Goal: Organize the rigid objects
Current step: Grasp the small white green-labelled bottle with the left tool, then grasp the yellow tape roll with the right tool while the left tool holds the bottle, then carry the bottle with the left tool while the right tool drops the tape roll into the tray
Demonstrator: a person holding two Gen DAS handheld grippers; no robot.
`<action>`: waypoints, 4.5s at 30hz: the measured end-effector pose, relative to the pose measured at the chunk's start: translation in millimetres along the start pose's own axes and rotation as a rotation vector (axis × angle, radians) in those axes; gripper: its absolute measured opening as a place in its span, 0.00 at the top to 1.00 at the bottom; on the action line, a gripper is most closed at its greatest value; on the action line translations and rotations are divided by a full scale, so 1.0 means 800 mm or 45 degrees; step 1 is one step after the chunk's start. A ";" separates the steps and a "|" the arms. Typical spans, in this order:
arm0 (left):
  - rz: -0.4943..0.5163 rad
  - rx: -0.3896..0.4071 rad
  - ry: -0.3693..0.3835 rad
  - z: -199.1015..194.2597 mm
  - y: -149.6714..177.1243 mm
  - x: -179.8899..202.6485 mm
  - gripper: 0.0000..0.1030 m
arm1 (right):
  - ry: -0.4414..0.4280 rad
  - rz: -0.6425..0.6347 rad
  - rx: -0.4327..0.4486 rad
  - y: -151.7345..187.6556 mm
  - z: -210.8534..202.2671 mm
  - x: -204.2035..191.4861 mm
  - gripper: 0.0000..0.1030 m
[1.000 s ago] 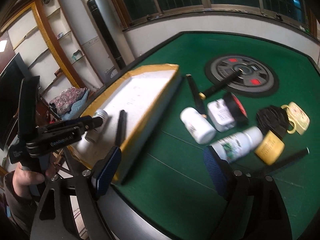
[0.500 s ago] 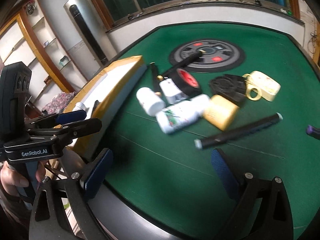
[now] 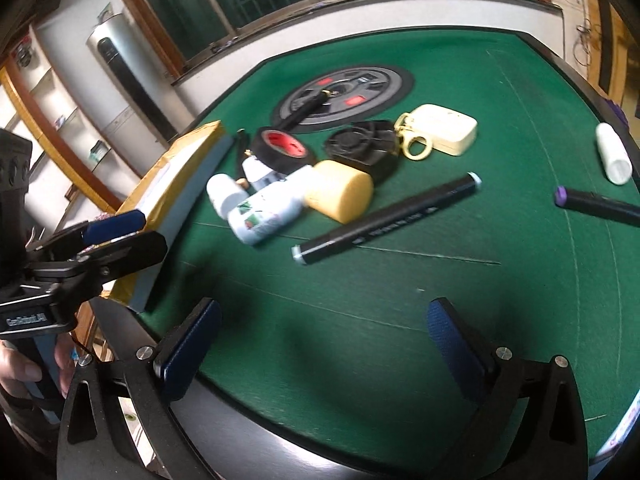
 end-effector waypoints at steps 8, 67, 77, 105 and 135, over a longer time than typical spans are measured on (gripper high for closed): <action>0.112 -0.036 -0.005 0.056 -0.028 0.028 0.22 | 0.072 0.056 0.002 0.007 -0.012 0.032 0.02; -0.045 -0.044 0.142 0.026 0.051 -0.006 0.68 | 0.076 -0.054 0.103 -0.074 0.018 -0.036 0.67; -0.072 0.038 0.024 0.002 0.024 -0.034 0.68 | 0.053 -0.072 0.114 -0.072 0.015 -0.049 0.67; -0.343 0.135 -0.246 -0.024 -0.014 -0.179 0.68 | 0.011 -0.126 0.128 -0.068 0.016 -0.077 0.67; -0.357 -0.086 -0.126 0.021 0.051 -0.201 0.67 | -0.340 -0.389 -0.020 -0.121 0.085 -0.216 0.67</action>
Point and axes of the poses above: each gripper's, at about its wrist camera, not at the fingertips, and z roughly the way its jaws point, x to its right, y to its underside, the point moved 4 cm from there along z, roughly the way its jaws point, and after that the axes turned 2 degrees about y, right-handed, at the moved point
